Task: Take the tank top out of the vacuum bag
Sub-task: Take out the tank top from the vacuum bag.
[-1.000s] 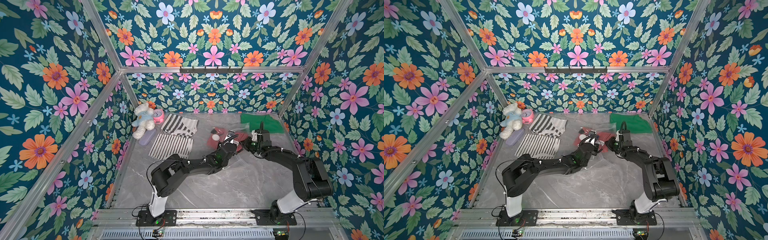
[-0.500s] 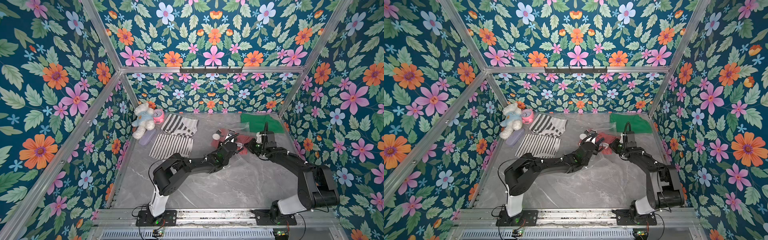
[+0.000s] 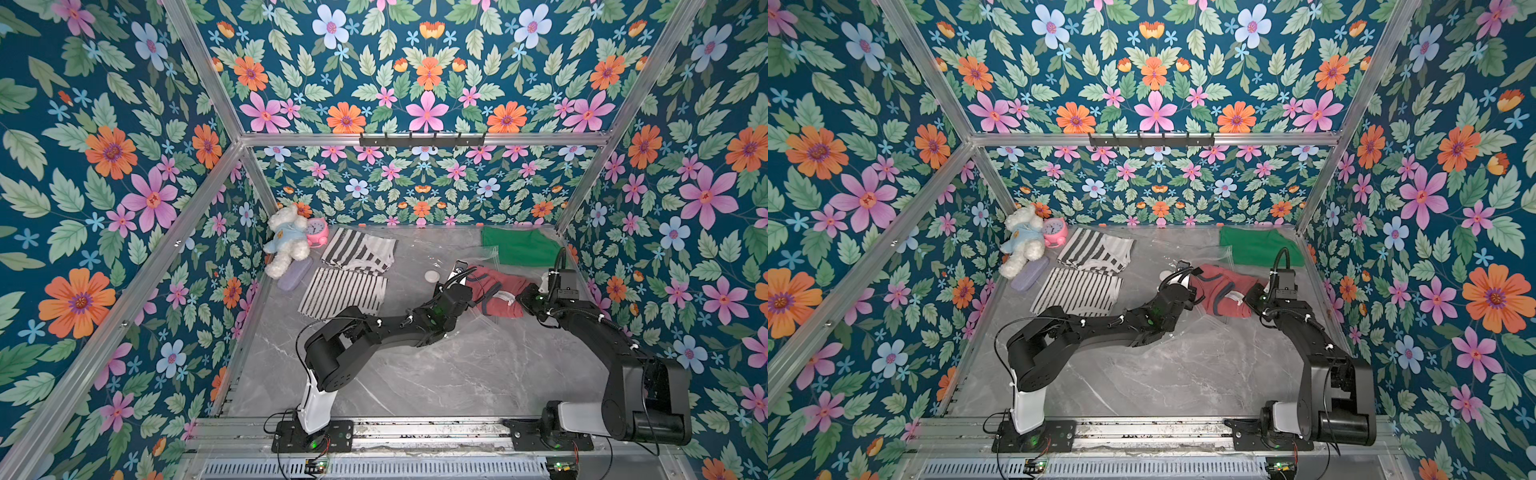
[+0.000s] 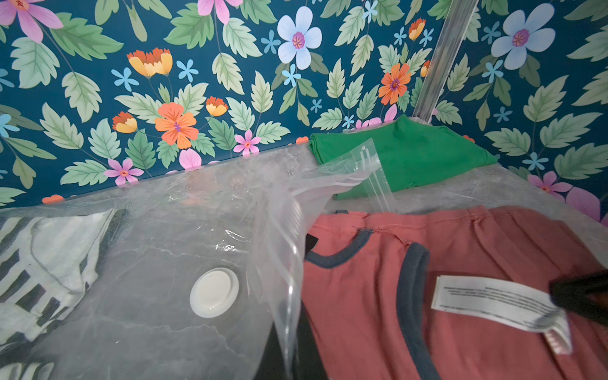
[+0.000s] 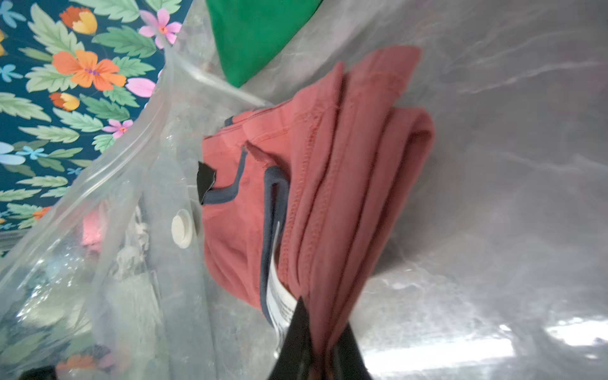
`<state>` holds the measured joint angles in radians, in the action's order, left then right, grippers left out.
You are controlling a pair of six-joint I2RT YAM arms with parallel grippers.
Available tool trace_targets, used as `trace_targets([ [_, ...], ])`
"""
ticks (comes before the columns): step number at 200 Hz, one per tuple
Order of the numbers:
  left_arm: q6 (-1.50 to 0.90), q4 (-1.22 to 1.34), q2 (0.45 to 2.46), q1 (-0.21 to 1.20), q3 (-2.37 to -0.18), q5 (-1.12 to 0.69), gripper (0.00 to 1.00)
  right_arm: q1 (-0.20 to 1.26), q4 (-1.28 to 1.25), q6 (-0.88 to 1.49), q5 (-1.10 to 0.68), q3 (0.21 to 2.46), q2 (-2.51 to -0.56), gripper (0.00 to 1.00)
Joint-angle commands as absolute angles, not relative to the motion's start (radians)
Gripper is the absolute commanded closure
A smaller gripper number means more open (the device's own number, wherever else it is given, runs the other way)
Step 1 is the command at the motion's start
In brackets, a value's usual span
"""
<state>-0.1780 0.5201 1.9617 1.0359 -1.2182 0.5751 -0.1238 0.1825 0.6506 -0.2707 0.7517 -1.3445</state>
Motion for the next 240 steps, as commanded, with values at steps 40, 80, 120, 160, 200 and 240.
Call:
trace_targets([
  [40,-0.181,0.531,1.959,1.034,-1.228,0.584,1.0,-0.181,0.214,0.63,-0.108,0.745,-1.364,1.0],
  [80,-0.176,0.529,1.959,1.034,-1.227,0.591,1.0,-0.201,0.212,0.648,0.055,0.748,-1.357,1.0],
  [120,-0.179,0.532,1.949,1.034,-1.22,0.588,1.0,-0.232,0.224,0.69,0.156,0.76,-1.365,1.0],
  [160,-0.182,0.534,1.956,1.033,-1.232,0.571,1.0,-0.235,0.253,0.712,0.197,0.833,-1.433,1.0],
  [200,-0.175,0.533,1.94,1.034,-1.227,0.577,1.0,-0.235,0.278,0.7,0.219,0.889,-1.464,1.0],
  [240,-0.174,0.534,1.937,1.034,-1.221,0.579,1.0,-0.236,0.311,0.677,0.202,0.922,-1.443,0.62],
])
